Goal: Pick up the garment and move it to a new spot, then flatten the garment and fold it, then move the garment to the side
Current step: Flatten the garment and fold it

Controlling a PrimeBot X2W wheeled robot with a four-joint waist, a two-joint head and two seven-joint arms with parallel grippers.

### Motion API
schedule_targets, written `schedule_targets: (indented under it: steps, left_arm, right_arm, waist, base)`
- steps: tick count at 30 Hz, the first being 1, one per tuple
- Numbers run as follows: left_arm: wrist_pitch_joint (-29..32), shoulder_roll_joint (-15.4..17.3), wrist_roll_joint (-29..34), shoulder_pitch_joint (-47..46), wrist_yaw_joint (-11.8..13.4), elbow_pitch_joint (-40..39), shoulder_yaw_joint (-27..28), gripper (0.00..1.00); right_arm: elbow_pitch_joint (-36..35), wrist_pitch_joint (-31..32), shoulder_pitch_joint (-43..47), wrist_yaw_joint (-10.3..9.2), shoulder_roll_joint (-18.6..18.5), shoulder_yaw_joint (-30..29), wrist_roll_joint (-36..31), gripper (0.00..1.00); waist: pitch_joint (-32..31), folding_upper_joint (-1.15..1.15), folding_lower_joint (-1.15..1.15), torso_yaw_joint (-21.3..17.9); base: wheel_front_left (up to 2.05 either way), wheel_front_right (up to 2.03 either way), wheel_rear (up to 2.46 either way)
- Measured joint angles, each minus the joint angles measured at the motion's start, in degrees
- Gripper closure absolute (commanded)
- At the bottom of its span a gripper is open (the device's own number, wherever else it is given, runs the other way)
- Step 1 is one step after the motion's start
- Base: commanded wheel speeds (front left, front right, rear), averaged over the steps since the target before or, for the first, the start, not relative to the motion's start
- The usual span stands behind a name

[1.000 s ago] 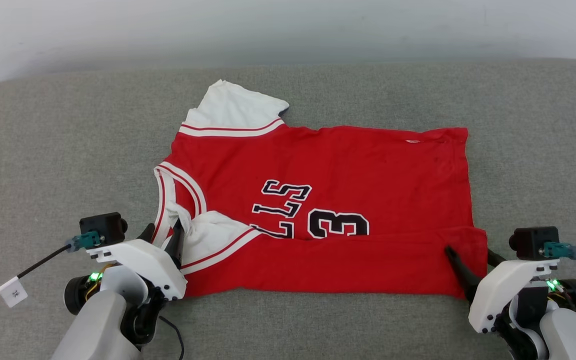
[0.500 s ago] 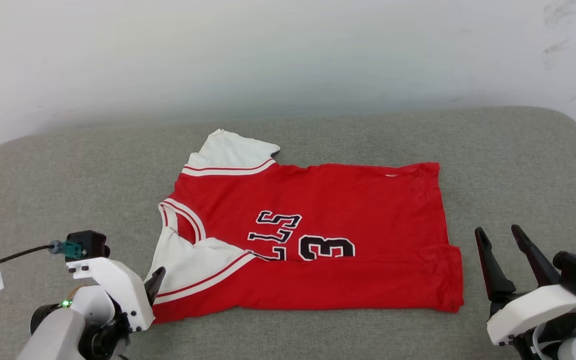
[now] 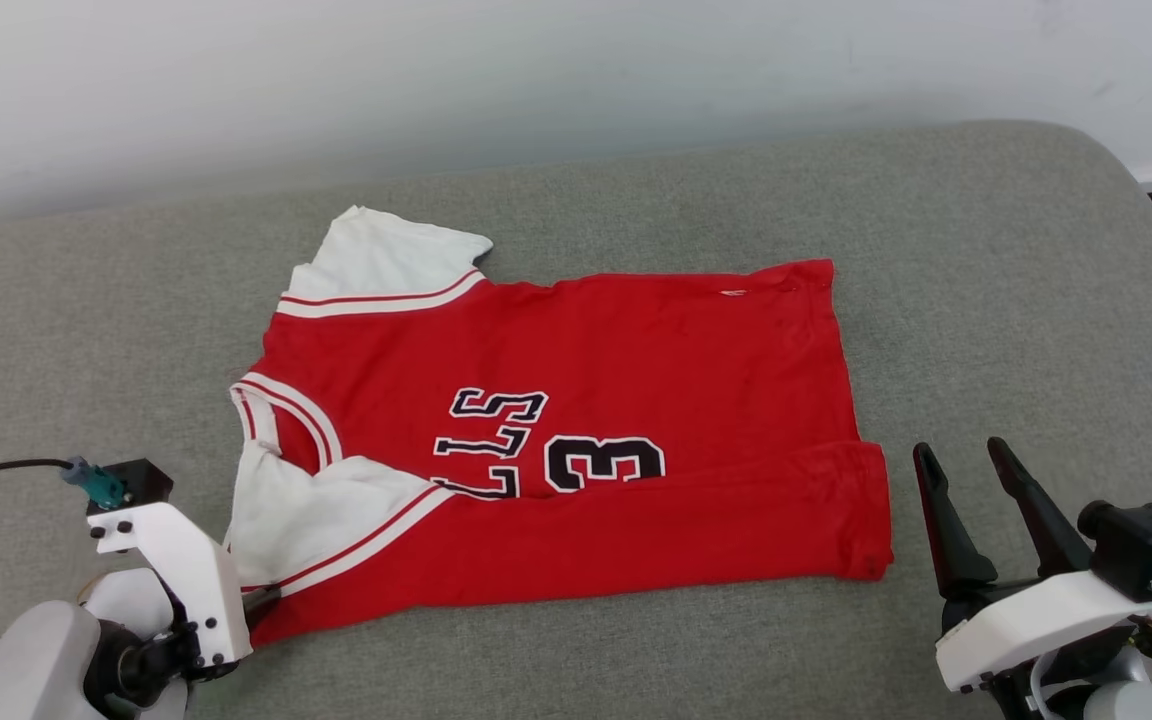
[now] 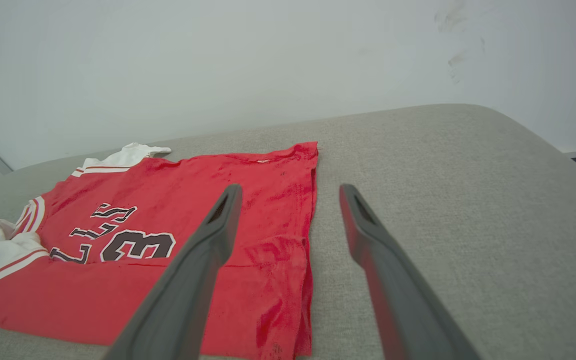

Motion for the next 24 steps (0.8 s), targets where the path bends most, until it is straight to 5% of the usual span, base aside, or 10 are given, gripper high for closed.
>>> schedule_targets:
  steps: [1, 2, 3, 4, 12, 19, 24]
  left_arm:
    - [1.0, 0.1, -0.6, -0.2, 0.0, 0.0, 0.1, 0.1]
    - [1.9, 0.3, -1.1, -0.4, 0.0, 0.1, 0.2, 0.53]
    - [2.5, 0.5, -1.3, -0.6, 0.0, 0.1, 0.2, 0.65]
    - [2.5, 0.5, -1.5, -0.6, 0.0, 0.1, 0.3, 1.0]
    - [-3.2, -1.8, -2.0, 0.8, -1.1, 0.4, 0.8, 1.0]
    - [-8.4, -3.4, 0.3, 2.7, -1.3, -4.4, -0.5, 1.0]
    - [-9.8, -3.2, 1.8, 2.8, -0.9, -9.3, -1.0, 1.0]
  right_arm:
    - [0.0, 0.1, -0.1, 0.0, 0.1, 0.0, 0.0, 0.0]
    - [0.0, 0.3, -0.2, 0.0, 0.2, 0.1, 0.1, 0.0]
    - [0.1, 0.4, -0.3, 0.0, 0.2, 0.0, 0.3, 0.0]
    - [0.3, 0.6, -0.5, 0.0, 0.2, -0.1, 0.6, 0.0]
    - [2.3, 8.0, -0.7, 0.0, -1.1, -1.9, 4.7, 0.0]
    - [7.7, 29.9, -1.3, -0.01, -4.3, -3.7, 8.1, 0.0]
    - [10.4, 38.9, -5.1, 0.0, -4.8, -2.2, 9.3, 0.0]
  waist:
    - [0.6, 0.0, 0.0, -0.4]
    - [1.2, 0.0, -0.01, -0.7]
    - [1.6, 0.0, -0.01, -1.1]
    - [2.0, 0.0, -0.01, -1.4]
    - [0.8, 0.0, 0.0, -1.2]
    - [-1.9, 0.0, 0.0, 1.3]
    - [-2.4, 0.0, 0.0, 3.8]
  base:
    - [0.0, 0.0, 0.0]
    - [0.0, 0.0, 0.0]
    - [0.0, 0.0, 0.0]
    - [0.0, 0.0, 0.0]
    - [0.0, 0.0, 0.0]
    - [0.0, 0.0, 0.0]
    - [0.0, 0.0, 0.0]
